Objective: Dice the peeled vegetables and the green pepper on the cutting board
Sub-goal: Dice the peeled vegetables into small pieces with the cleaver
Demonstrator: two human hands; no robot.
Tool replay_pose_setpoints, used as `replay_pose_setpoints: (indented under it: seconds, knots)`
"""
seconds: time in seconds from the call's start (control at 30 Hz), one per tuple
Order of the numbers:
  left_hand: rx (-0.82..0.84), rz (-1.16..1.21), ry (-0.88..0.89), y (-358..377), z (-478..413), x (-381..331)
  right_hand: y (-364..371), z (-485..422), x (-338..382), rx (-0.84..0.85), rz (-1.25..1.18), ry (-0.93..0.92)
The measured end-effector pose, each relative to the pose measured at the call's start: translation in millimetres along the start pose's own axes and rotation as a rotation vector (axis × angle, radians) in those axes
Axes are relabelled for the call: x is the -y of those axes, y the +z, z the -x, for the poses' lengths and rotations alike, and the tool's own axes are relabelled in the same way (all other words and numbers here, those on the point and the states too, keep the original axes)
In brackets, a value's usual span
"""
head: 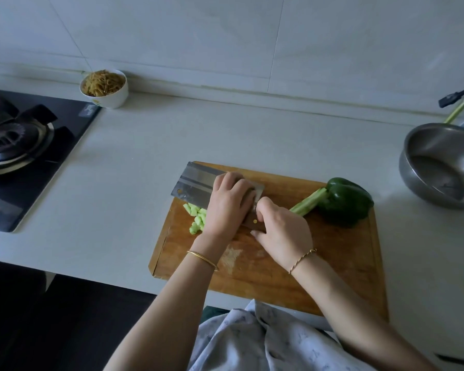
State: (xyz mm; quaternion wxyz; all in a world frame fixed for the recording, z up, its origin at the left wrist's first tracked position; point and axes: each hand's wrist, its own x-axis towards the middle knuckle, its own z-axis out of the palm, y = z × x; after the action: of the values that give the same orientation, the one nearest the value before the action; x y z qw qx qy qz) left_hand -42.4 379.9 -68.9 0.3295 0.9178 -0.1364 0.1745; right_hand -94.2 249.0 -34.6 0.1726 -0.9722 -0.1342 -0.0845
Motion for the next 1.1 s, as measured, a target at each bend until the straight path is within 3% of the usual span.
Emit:
replay_pose_setpoints:
  seconds: [0.63,0.8,0.93,1.1]
  knots:
    - [0.083,-0.052,-0.232,-13,30,35,0,4,-25,-0.066,-0.026,0.236]
    - [-0.023,0.051,-0.319,-22,27,29,-11,10,-26,-0.081,-0.121,0.368]
    - [-0.071,0.089,-0.339,-28,18,13,-25,12,-25,-0.113,-0.327,0.456]
    - [0.011,0.121,-0.148,-2,8,-22,-51,21,-35,-0.16,-0.792,0.571]
